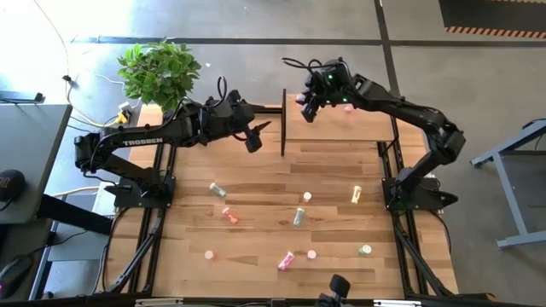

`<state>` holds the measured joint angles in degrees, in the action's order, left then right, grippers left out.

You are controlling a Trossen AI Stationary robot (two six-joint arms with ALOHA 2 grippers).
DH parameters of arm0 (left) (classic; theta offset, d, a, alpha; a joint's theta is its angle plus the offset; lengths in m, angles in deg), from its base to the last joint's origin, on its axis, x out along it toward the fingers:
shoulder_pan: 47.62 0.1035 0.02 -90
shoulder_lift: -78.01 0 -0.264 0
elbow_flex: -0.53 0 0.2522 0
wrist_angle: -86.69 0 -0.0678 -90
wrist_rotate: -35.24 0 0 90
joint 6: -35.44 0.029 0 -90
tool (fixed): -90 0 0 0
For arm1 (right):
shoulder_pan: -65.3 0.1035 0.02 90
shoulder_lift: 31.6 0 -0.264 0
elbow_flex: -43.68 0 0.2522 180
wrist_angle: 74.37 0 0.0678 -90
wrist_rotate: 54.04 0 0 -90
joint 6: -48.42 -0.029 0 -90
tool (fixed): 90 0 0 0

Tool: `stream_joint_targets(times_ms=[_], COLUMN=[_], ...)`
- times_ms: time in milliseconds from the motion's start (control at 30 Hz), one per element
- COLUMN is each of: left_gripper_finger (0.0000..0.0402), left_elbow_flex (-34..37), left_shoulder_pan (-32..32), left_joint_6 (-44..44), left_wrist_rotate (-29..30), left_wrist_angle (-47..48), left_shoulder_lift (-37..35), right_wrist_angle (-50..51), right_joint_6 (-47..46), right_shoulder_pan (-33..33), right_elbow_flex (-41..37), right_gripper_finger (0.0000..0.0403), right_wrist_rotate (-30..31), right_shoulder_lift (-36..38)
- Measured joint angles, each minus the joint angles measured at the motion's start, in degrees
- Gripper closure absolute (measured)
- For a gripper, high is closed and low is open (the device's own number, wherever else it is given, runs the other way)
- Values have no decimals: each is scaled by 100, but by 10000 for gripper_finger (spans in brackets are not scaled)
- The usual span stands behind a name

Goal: Pick and place medicine bottles onto shelf by color
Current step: Put the top pink medicine bottle on the shelf

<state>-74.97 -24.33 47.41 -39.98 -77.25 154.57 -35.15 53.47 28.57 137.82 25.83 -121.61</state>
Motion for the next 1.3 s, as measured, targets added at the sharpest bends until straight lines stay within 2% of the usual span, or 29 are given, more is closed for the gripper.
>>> stream_joint_targets(times_ms=[667, 767, 1300], left_gripper_finger=[163, 163, 163], left_elbow_flex=[0, 0, 0], left_shoulder_pan=[0, 0, 47], left_joint_6=[-100, -87, -81], left_wrist_rotate=[284, 300, 390], left_wrist_angle=[0, 0, 3], left_shoulder_lift=[0, 0, 0], right_wrist_angle=[-302, -265, -340], right_joint_6=[-364, -373, -511], right_shoulder_pan=[-3, -4, -10], right_elbow_flex=[0, 0, 1], right_gripper_finger=[298, 298, 298], right_wrist_rotate=[156, 417, 412], right_shoulder_lift=[-629, -645, -717])
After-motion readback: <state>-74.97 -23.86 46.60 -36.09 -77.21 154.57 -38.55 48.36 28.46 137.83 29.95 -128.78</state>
